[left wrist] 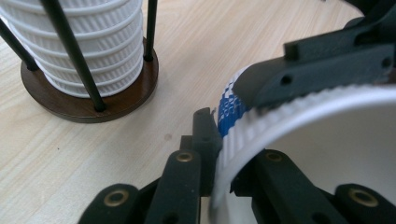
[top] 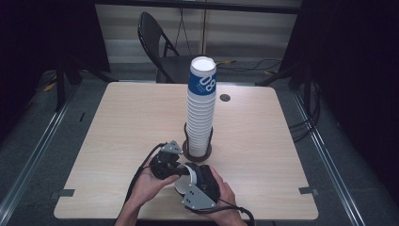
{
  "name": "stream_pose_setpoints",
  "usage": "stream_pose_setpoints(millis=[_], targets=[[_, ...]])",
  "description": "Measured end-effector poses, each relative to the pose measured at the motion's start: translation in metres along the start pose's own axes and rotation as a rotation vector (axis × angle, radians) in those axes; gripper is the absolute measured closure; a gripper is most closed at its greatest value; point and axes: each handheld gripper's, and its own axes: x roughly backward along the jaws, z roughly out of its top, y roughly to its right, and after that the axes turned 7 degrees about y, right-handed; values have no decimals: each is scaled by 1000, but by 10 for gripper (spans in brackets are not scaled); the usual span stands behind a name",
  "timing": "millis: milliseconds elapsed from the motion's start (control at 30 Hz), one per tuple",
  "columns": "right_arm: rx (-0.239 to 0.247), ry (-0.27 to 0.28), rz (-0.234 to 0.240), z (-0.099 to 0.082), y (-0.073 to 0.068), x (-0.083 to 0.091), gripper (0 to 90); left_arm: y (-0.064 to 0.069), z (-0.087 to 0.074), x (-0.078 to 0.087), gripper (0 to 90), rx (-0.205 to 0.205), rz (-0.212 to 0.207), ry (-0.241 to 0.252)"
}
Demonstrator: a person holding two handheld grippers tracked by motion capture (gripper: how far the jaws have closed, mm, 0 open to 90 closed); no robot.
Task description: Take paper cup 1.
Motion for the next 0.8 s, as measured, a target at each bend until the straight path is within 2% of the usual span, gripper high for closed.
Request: stream_pose_setpoints(millis=[33,67,100,200,267,333,400,433,567,633,700,733,800], targets=[[-22,6,-2,-1,2,1,187,-2,-3,0,834,7,-6,22],[-22,6,-2,-1,2,1,187,-2,-3,0,828,7,-6,22],[-42,10,-5,-2,2,1,187,-1,-5,0,808,0,1,32],[-55,9,-10,-3,3,1,189,-1,-7,0,786,-6,15,50],[-78,6,-12,-5,3,1,189,0,-8,1,743,-16,42,68],[-106,11,-13,-7,5,2,190,-2,-10,3,690,4,44,96],[-113,9,-15,-8,6,2,190,-3,-11,4,664,15,42,109],[-137,13,-18,-9,8,2,191,-5,-13,5,657,27,31,118],[-172,14,-17,-11,10,3,192,-4,-22,7,589,33,6,190],[-193,15,-13,-12,11,4,192,-4,-25,9,542,26,27,218],[-225,15,-14,-16,12,4,193,-5,-27,11,512,35,30,240],[-225,15,-14,-16,12,4,193,-5,-28,13,512,43,38,256],[-264,26,-18,-19,14,4,194,-7,-29,17,489,48,54,283]])
